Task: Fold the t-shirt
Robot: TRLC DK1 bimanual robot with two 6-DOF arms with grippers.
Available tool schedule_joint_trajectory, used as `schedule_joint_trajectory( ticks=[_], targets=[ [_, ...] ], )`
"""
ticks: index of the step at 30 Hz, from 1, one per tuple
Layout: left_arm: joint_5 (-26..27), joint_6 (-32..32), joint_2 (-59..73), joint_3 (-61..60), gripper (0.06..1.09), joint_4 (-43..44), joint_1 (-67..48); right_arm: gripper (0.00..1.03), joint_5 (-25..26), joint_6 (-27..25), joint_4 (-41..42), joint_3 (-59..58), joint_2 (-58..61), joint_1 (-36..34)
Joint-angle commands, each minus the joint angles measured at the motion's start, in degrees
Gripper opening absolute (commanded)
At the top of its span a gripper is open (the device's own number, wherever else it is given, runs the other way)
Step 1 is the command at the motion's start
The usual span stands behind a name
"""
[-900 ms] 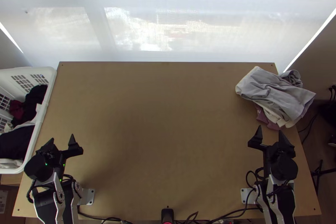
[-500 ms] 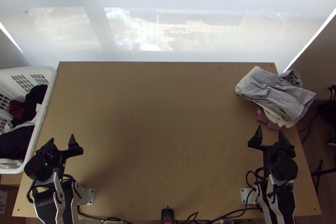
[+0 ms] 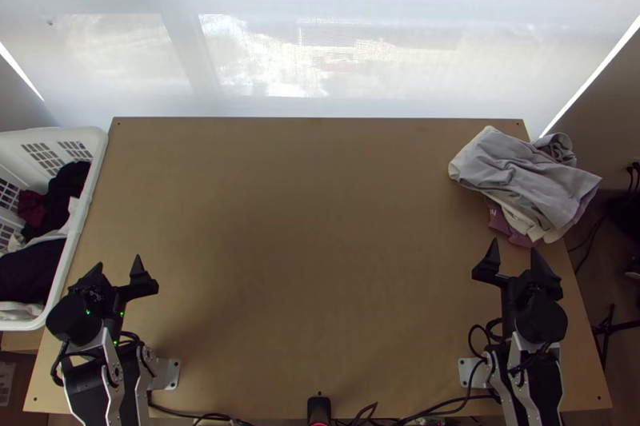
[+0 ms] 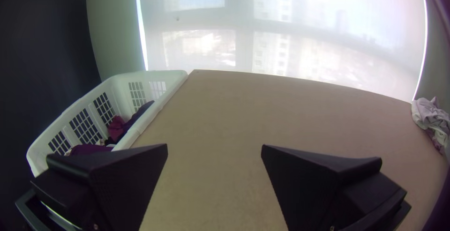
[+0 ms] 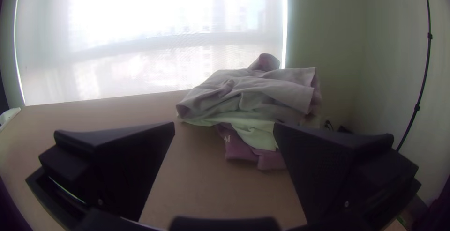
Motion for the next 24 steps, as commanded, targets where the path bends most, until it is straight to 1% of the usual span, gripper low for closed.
schedule_joint_trajectory(
  ticks=[1, 17, 20, 24],
  targets=[
    [0.0, 0.1, 0.0, 0.0, 1.03, 0.0, 0.0, 0.98, 0.0, -0.1, 0.0, 0.0, 0.0, 0.0],
    [0.0, 0.1, 0.0, 0.0, 1.03, 0.0, 0.0, 0.98, 0.0, 0.0, 0.0, 0.0, 0.0, 0.0],
    [0.0, 0.1, 0.0, 0.0, 1.03, 0.0, 0.0, 0.98, -0.1, 0.0, 0.0, 0.0, 0.0, 1.0],
    [0.0, 0.1, 0.0, 0.0, 1.03, 0.0, 0.0, 0.98, 0.1, -0.3, 0.5, 0.0, -0.1, 0.3]
  ],
)
